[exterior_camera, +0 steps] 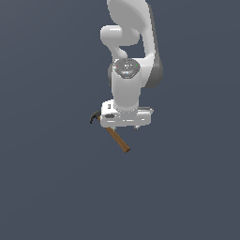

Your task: Pick up the object and move it to a goal position.

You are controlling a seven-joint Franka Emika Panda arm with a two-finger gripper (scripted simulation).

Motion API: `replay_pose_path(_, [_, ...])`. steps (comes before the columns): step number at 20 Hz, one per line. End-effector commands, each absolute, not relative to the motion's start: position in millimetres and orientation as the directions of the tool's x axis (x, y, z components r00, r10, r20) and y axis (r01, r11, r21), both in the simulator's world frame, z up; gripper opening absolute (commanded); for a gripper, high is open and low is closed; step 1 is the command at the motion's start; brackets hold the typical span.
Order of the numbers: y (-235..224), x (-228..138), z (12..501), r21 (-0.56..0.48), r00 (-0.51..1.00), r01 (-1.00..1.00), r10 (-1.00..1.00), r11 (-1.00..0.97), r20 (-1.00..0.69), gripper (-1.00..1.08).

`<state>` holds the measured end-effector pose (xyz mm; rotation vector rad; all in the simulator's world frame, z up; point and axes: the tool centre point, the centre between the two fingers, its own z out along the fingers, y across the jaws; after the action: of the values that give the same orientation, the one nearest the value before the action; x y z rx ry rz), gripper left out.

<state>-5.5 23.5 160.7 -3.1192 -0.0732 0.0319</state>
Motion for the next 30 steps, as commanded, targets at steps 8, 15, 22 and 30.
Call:
replay_pose_path(8, [4, 0, 175, -0.031, 1.0, -0.018, -0.018, -0.999, -0.006, 1.0])
replay_pose_path(15, [2, 0, 176, -0.031, 1.0, -0.022, -0.022, -0.999, -0.005, 1.0])
replay_pose_path(22, [-6, -5, 166, -0.027, 1.0, 0.018, 0.018, -0.999, -0.003, 1.0])
replay_pose_path(30, [-26, -20, 141, -0.018, 0.992, 0.127, 0.127, -0.992, 0.0, 1.0])
